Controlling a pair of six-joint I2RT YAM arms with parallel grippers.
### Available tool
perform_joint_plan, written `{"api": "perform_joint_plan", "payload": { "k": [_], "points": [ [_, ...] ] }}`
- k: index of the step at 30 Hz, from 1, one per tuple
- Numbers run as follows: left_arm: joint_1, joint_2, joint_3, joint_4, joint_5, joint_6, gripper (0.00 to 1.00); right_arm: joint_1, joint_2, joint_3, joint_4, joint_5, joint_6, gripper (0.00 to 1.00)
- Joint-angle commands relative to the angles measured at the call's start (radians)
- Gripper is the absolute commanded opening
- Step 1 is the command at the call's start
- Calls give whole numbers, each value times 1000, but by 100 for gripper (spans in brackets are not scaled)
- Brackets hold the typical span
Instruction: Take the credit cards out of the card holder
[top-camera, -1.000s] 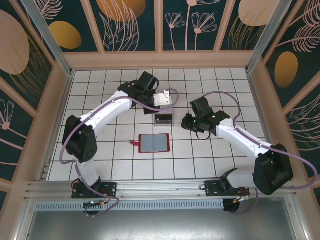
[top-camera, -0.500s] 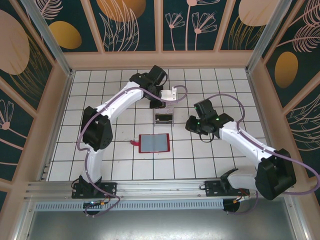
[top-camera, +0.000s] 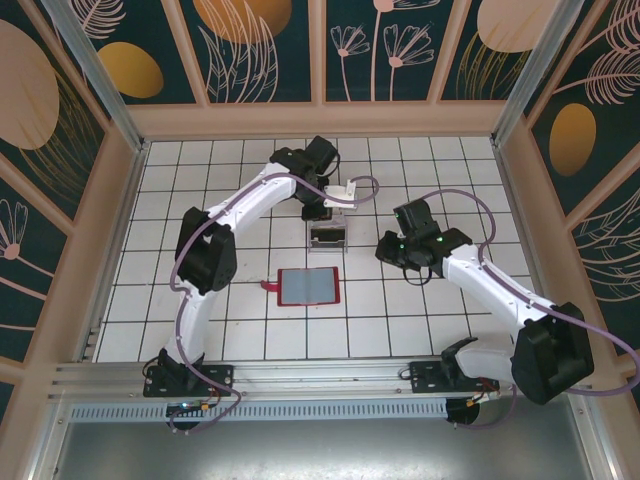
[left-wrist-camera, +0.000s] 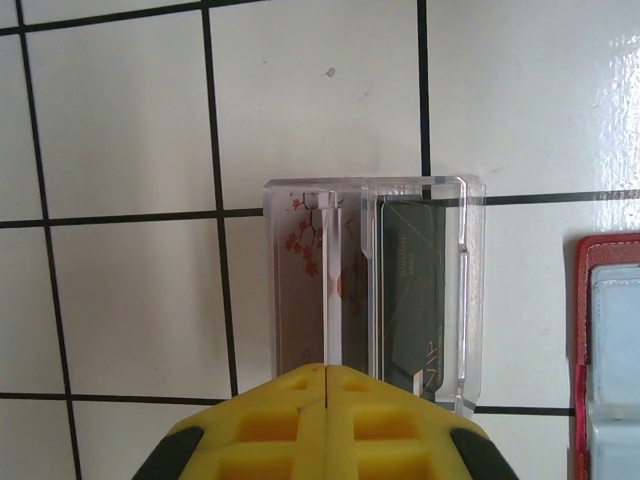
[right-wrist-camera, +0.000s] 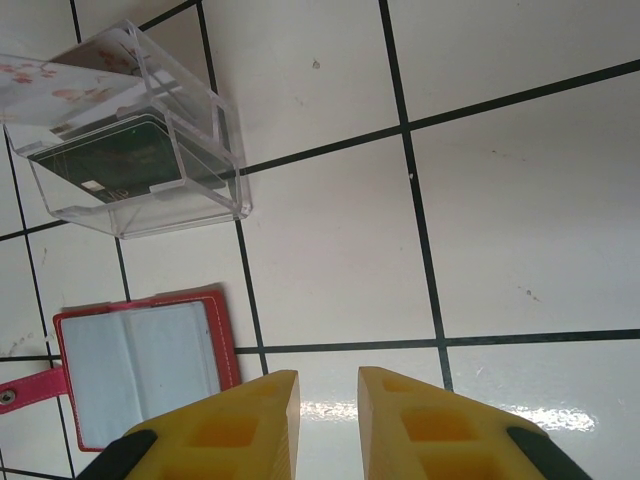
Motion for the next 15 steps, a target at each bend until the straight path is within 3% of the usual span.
{"api": "perform_joint_plan", "payload": {
  "k": [1, 9, 12, 15],
  "points": [
    [0, 41, 29, -57, -4, 19, 0, -12, -22, -20, -24, 4, 1, 23],
    [0, 83, 58, -74, -13, 11, 1, -23, -22, -26, -24, -6, -3, 23],
    [-1, 90, 83, -72, -33, -4, 15, -25, -19, -27, -20, -8, -2, 23],
    [-2, 86, 102, -59, -44, -11, 20, -26, -16, -27, -17, -13, -1, 24]
  ]
}}
